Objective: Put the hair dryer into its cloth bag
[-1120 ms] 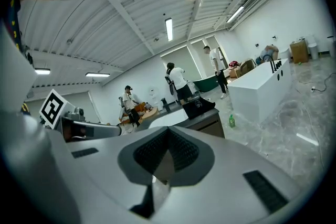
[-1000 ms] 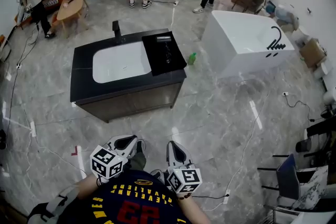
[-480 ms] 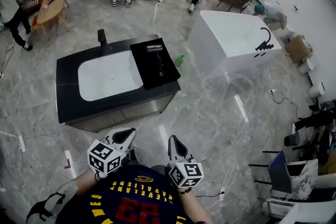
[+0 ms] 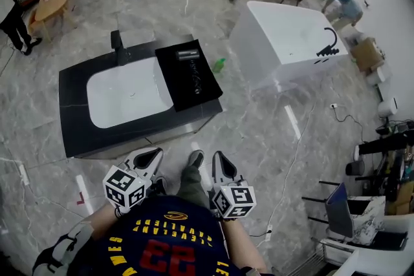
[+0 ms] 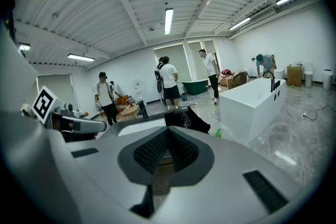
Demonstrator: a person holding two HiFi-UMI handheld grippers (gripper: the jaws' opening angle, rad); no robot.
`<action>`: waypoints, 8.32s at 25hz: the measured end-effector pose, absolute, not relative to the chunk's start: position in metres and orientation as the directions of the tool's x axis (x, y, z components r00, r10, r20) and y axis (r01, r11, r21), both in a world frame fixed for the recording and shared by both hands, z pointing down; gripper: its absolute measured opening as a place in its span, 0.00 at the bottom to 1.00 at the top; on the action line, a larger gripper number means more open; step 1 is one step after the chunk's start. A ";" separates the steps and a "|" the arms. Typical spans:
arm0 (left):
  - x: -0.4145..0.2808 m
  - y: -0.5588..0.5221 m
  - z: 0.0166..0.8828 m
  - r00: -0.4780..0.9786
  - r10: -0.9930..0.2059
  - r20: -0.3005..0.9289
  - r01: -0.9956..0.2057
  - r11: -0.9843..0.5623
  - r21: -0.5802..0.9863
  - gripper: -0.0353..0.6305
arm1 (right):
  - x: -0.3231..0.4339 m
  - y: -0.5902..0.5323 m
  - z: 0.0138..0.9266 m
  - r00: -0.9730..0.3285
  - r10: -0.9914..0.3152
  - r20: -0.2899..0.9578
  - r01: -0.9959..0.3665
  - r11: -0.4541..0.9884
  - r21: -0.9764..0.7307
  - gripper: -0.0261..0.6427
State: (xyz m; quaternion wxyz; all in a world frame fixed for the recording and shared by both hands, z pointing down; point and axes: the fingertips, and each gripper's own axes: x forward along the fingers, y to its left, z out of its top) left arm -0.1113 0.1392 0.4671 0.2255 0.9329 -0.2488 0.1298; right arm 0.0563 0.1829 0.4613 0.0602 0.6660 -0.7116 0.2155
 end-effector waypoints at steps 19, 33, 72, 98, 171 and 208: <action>-0.027 -0.022 0.471 0.634 -0.603 0.484 -0.759 -0.605 0.240 0.06 | 0.151 -0.087 0.549 -0.302 -0.772 0.559 -0.952 0.210 -0.224 0.03; -0.041 -0.080 0.515 0.581 -0.607 0.542 -0.810 -0.496 0.313 0.32 | 0.110 -0.178 0.641 -0.351 -0.561 0.750 -0.935 0.255 -0.247 0.36; 0.012 -0.095 0.582 0.767 -0.139 0.626 -0.339 -0.917 0.211 0.32 | 0.143 -0.113 0.641 -0.292 -0.482 0.826 -0.956 0.170 -0.239 0.40; 0.075 -0.061 0.706 0.515 0.120 0.849 -0.068 -0.981 0.180 0.07 | 0.175 0.057 0.637 -0.259 -0.524 0.812 -0.941 -0.054 -0.335 0.40; 0.071 -0.088 0.626 0.733 -0.046 0.679 -0.304 -0.914 0.267 0.07 | 0.112 -0.005 0.680 -0.464 -0.487 0.740 -0.882 0.326 -0.339 0.43; 0.062 -0.083 0.627 0.710 -0.115 0.694 -0.381 -0.892 0.243 0.15 | 0.104 -0.107 0.682 -0.341 -0.586 0.735 -0.938 0.262 -0.227 0.21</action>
